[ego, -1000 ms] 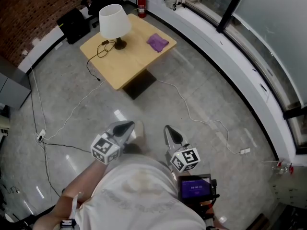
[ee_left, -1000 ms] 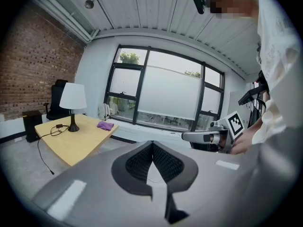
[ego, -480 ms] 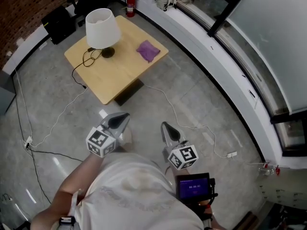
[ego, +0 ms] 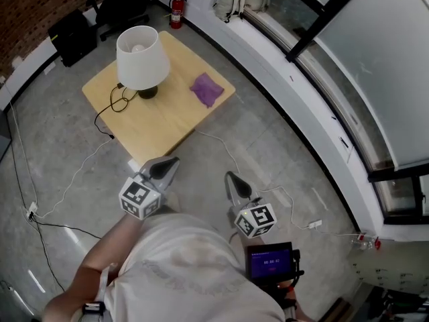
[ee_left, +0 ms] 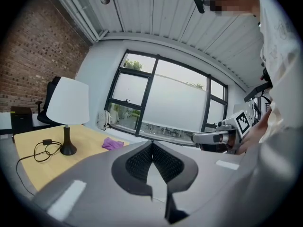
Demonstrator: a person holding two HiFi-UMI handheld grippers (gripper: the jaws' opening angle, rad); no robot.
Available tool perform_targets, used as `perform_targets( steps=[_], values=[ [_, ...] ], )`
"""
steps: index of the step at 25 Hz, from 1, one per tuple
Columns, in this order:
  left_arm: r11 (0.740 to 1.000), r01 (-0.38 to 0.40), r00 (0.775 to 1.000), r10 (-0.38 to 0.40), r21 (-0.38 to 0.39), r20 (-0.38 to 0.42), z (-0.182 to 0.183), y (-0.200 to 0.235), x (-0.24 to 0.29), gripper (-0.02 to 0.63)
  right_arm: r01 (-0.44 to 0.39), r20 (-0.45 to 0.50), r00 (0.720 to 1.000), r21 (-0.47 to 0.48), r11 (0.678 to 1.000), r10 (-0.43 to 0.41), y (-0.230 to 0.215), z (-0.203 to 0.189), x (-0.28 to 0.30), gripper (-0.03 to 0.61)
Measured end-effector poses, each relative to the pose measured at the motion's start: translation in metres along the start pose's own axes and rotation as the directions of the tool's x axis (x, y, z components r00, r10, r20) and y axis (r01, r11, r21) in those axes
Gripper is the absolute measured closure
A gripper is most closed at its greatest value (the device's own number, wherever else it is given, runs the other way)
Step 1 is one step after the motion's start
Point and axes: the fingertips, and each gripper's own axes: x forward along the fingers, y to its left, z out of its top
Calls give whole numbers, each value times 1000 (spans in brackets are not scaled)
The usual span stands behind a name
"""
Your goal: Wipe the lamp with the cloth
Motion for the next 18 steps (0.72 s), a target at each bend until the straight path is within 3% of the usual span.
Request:
perform_targets(
  steps=[11, 18],
  values=[
    [997, -78, 997, 79, -28, 24, 20, 79, -10, 612, -33, -43, 999, -49, 998, 31, -6, 21, 76, 565],
    [981, -179, 983, 182, -79, 36, 13, 110, -24, 612, -120, -129, 986, -70, 990, 110, -7, 9, 124, 565]
  ],
)
